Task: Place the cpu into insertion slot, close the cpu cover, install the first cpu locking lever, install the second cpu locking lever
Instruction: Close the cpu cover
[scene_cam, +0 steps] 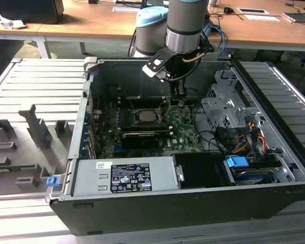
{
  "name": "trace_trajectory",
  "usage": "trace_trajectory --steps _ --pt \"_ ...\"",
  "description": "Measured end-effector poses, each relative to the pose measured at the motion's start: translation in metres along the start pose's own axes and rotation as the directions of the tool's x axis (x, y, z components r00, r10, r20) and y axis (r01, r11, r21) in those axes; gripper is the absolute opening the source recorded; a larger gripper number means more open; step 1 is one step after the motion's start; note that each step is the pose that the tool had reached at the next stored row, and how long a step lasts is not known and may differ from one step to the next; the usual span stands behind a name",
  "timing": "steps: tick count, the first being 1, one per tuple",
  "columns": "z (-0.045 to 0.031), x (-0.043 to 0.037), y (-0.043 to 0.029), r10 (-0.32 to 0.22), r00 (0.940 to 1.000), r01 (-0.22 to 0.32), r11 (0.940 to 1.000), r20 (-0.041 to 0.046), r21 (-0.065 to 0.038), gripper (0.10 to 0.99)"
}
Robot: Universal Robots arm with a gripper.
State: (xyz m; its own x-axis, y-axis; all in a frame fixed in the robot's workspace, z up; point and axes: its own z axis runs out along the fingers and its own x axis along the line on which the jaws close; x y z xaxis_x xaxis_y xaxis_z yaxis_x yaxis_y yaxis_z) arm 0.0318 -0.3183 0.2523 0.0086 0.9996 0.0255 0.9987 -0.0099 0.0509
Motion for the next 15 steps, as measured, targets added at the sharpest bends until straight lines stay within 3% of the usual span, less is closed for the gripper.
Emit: trace_trajectory --steps 15 --pt "-0.0003 -0.0001 -0.0057 0.0 1.0 0.0 1.0 0.0 0.0 0.106"
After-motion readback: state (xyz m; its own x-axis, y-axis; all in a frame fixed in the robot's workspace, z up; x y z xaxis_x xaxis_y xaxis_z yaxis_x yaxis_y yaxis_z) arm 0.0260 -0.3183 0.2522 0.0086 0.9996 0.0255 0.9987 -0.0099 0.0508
